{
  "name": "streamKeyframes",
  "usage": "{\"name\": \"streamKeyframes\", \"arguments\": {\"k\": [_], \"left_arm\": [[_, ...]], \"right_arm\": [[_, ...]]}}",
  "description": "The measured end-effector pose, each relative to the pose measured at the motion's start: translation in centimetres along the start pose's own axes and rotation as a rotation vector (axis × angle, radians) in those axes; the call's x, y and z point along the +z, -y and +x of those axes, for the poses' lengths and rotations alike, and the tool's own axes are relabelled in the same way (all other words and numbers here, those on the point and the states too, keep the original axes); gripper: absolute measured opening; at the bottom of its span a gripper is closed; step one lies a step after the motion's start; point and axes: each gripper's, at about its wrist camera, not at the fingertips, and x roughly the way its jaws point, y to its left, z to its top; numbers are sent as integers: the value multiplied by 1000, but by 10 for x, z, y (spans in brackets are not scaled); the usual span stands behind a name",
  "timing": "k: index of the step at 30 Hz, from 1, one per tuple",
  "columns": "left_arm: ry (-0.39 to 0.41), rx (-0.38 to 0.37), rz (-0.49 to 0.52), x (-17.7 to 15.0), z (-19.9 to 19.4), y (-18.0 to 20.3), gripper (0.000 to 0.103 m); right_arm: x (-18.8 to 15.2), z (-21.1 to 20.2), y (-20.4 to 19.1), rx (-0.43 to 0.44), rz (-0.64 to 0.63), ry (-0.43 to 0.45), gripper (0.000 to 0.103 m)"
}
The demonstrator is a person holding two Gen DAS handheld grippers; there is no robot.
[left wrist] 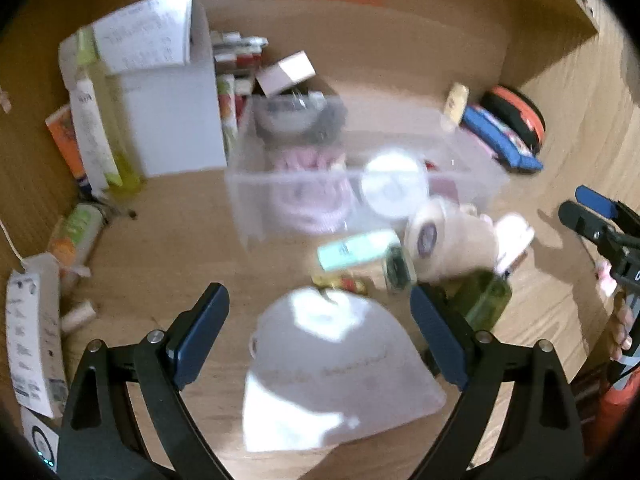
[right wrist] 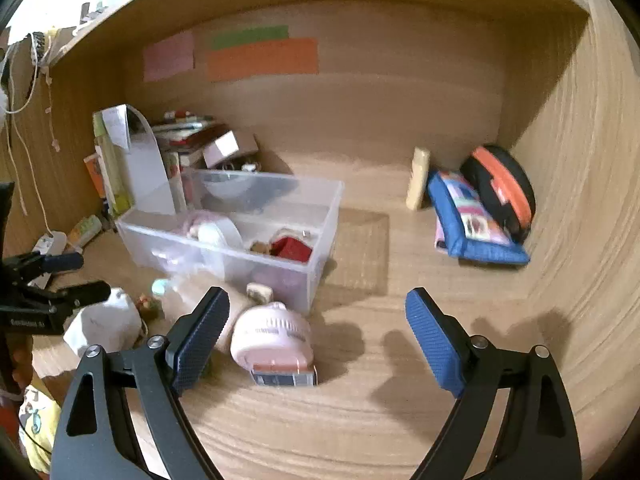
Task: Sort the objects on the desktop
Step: 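Move the left gripper to the white cloth bag and the right gripper to the small box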
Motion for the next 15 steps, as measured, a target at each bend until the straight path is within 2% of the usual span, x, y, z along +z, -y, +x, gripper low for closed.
{"name": "streamKeyframes", "arguments": {"k": [4,9,15], "left_arm": [[-48,4,19,-16,11,5,93],[-91,-13,7,-31,14,-6,93],[-95,-6,2,-38,1,-21,93]], "right_arm": [[-16,11,3,15,18,-55,89],[-36,29,-1,14,3,-137,88],[-45,36,-2,7,-9,-174,88]]}}
